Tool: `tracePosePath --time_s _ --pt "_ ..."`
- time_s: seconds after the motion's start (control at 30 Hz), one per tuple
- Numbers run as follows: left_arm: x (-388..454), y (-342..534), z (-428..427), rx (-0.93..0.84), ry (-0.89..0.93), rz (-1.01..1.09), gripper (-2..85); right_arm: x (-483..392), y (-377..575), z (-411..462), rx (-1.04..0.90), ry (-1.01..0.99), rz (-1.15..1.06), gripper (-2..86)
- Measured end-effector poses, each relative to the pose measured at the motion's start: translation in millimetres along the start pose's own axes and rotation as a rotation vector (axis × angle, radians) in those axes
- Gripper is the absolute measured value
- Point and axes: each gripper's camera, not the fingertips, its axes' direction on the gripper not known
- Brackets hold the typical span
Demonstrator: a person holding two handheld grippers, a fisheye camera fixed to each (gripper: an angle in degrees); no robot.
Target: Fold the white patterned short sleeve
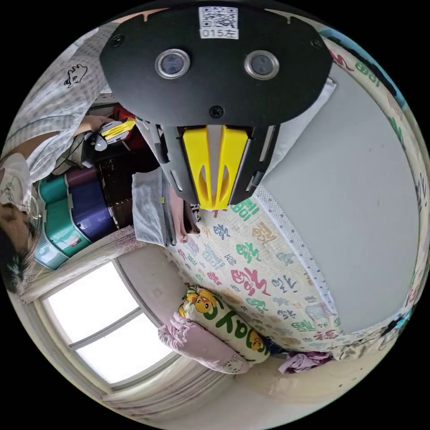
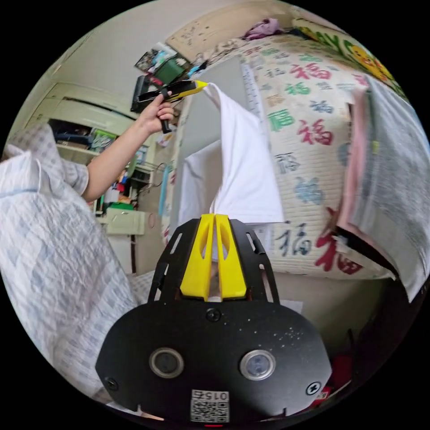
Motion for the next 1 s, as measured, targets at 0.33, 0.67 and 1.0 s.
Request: tracePosePath --time_s 0.33,0.67,1.0 --pt "-155.3 144.9 -94.4 0.088 -0.138 -0.448 -0.9 -128.2 -36.8 316.8 -0.347 -0.068 -0.206 -0.3" --pt "-169.4 146.5 -137.6 0.145 -0.189 -0.435 -0.9 -178.2 -42.6 463.5 -0.451 -0.027 -0.329 -0.3" --pt "-162.4 140.2 -135.1 0.001 -0.432 -0.405 -0.8 -151.5 -36.1 632.3 -0.726 0.013 -0.318 0.7"
